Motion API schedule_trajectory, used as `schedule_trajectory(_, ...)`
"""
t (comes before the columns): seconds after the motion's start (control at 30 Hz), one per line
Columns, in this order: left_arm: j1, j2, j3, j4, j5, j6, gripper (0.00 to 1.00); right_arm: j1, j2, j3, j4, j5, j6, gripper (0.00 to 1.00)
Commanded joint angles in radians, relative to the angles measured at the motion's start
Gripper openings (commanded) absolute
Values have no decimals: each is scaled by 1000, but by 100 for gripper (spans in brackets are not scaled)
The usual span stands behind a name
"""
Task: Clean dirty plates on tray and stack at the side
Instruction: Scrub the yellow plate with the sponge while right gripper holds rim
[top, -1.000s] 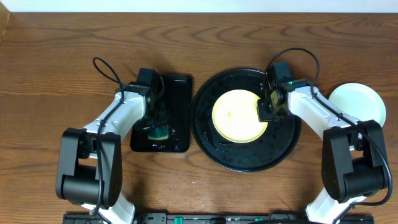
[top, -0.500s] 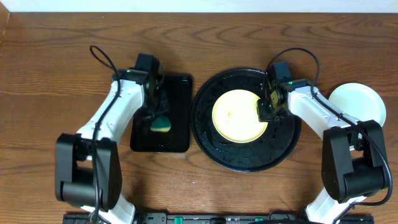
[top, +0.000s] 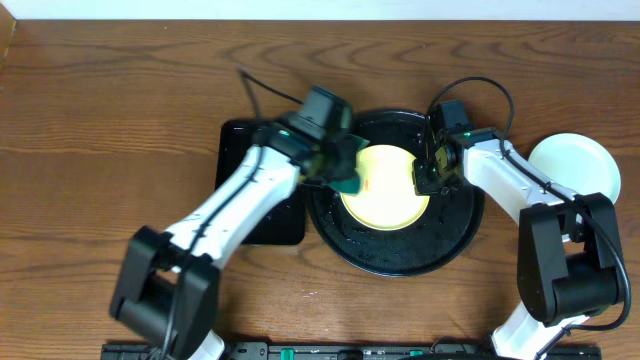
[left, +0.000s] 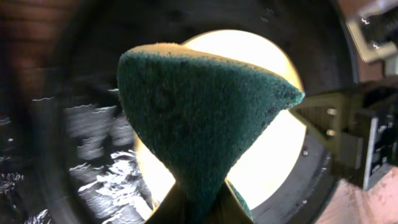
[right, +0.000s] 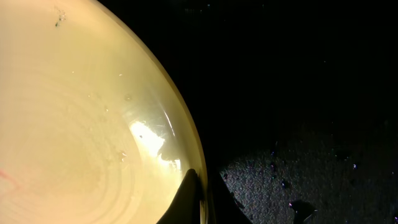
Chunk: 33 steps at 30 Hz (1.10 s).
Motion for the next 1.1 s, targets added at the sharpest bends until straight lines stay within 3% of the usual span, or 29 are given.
schedule_trajectory(0.0, -58, 72, 15, 63, 14, -69, 8, 16, 29, -27, 0, -16, -18, 1)
schedule_trajectory(0.27, -133, 277, 15, 224, 149, -177, 8, 16, 29, -27, 2, -16, -18, 1)
schedule_trajectory(0.4, -128, 356, 15, 213, 137, -187, 8, 16, 29, -27, -5, -16, -18, 1)
schedule_trajectory(0.47, -110, 367, 15, 164, 68, -187, 8, 16, 29, -27, -8, -16, -18, 1)
schedule_trajectory(0.73, -29, 328, 86, -177, -455, -177, 8, 16, 29, -27, -10, -16, -18, 1)
schedule_trajectory(0.83, -26, 327, 135, -236, -537, -121, 7, 16, 29, -27, -8, -15, -18, 1)
schedule_trajectory(0.97, -43, 327, 147, -204, -502, -93, 7, 16, 29, -27, -9, -15, -18, 1)
schedule_trajectory(1.07, -58, 337, 143, -165, -356, -93, 8, 16, 29, -27, -10, -15, -18, 1)
